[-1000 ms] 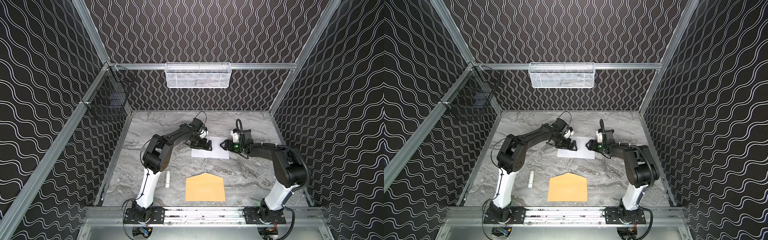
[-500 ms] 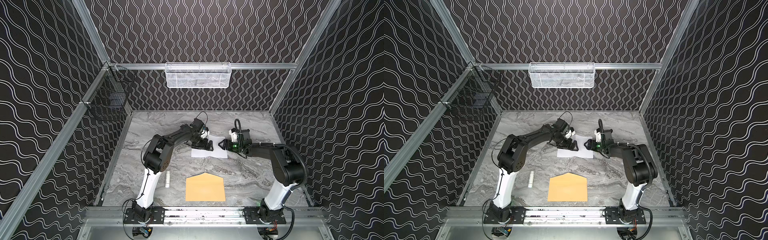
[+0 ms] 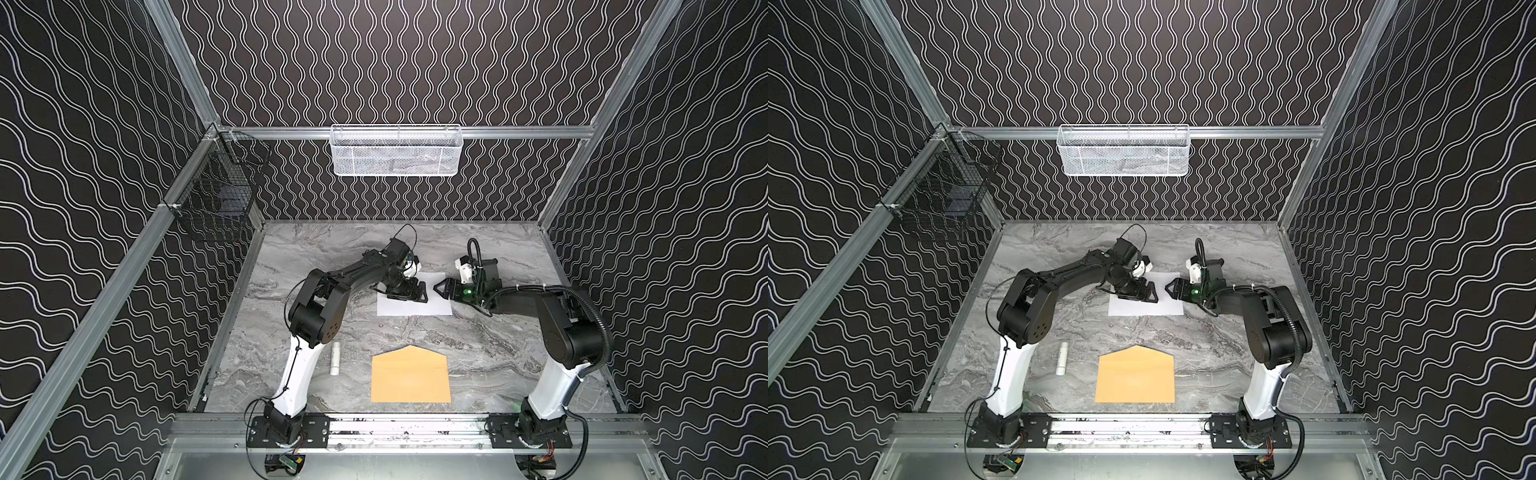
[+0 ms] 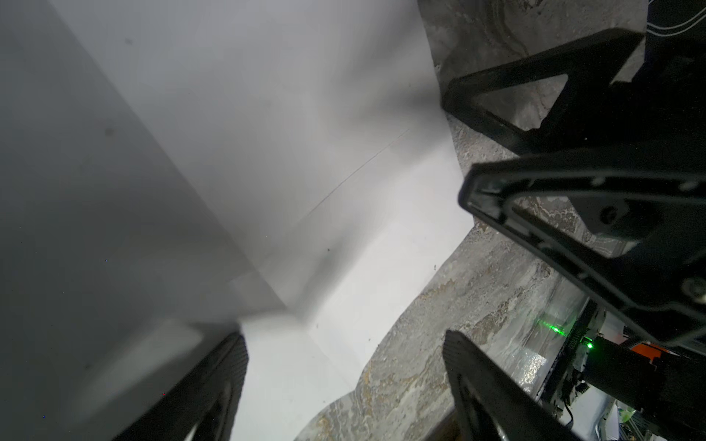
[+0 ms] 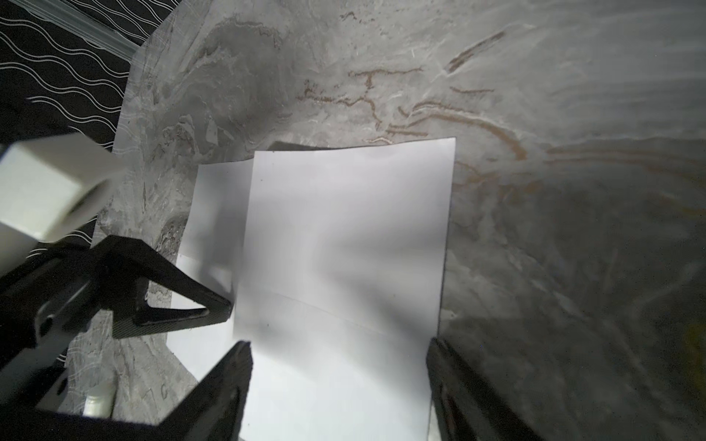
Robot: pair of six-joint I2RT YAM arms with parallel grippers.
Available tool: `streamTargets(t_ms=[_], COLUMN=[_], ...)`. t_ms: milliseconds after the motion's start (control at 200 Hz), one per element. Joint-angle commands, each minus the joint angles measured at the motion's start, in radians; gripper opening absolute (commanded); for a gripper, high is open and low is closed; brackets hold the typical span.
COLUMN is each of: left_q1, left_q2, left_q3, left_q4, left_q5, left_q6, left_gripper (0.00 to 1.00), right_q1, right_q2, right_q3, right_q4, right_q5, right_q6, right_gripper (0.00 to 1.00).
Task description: Place the letter into the envelope and seal it
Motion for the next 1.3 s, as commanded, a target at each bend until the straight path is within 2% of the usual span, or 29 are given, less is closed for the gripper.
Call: streamTargets(t_ms=[0, 205, 375, 771, 1291], left_q1=[0.008, 0.074, 0.117, 0.110, 0.075], left_q2=[-0.048, -0.146, -0.132, -0.047, -0.028], left_q3=[-0.019, -0.093, -0.096, -0.079, -0.071], left_q4=[0.015, 0.034, -0.012, 0.007, 0.068], left_q5=[-0.041, -0.153, -0.216, -0.116, 0.023], left_q6=[-0.022, -0.068, -0.064, -0.053, -0.031], left_gripper=[0.88, 0.98, 0.99, 0.99, 0.99], right_q1=[0.003, 0.003, 0.003, 0.003, 0.030], right_q2=[0.010, -0.003, -0.009, 0.006, 0.038], right_q3=[-0.015, -0.014, -0.010, -0.002, 0.003], right_q4=[-0.200, -0.218, -0.225, -0.231, -0.230], right_q5=[0.043, 0.064, 0.070, 0.065, 0.075], right_q6=[0.018, 0.007, 0.001, -0.007, -0.005], right_gripper=[0.75, 0.75, 0.75, 0.75, 0.75])
